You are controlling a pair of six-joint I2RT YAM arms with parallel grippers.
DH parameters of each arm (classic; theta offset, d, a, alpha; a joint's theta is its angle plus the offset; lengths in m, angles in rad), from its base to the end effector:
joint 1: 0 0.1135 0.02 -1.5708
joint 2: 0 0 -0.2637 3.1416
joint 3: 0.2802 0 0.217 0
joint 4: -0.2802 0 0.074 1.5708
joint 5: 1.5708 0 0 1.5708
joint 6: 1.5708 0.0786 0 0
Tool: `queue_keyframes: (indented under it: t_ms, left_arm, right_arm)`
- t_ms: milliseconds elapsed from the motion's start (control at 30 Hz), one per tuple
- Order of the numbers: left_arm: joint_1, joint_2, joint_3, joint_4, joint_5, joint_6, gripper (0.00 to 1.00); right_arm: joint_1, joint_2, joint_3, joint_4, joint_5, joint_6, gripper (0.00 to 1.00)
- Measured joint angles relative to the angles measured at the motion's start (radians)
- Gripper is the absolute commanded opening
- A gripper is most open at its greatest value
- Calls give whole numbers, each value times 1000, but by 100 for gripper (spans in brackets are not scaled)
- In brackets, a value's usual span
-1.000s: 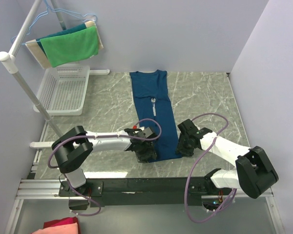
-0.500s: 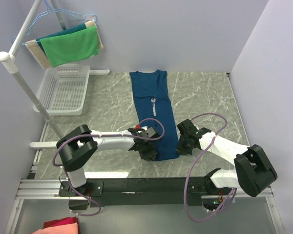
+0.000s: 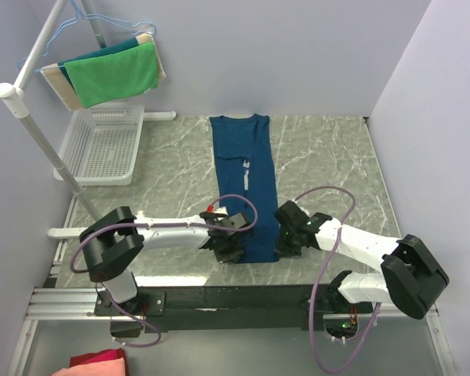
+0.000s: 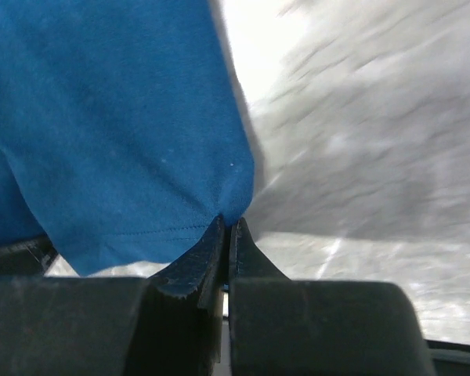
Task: Fold and stack the t-shirts
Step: Fold the tshirt
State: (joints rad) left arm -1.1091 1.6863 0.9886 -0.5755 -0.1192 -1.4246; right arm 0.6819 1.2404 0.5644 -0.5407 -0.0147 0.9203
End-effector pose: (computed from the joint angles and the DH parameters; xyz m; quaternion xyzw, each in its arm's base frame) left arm 0.1390 -0.2585 0.1421 -0.1638 0.9736 -0.1236 0.1005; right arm 0.1449 0.1191 0.1361 0.1158 0.9775 0.1315 0.1174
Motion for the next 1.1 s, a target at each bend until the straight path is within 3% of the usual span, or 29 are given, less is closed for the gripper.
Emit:
queue_keyframes:
  t_ms: [267,500,900,1100]
  left_arm:
    - [-40,-163,-124,-97,-59,-105,1]
    - [-75,-195,-114,-174,-103,-141,1]
    - [-69,-76,230,-513,-352,-199,1]
    - [14,-36,348,-592,-432,-192,1]
  right_arm:
    - [177,10,14,13,-5,110,0]
    - [265,0,65,-41,37,189,0]
    - [241,24,345,-248,208,183,0]
    - [163,106,483,-293,256,145,0]
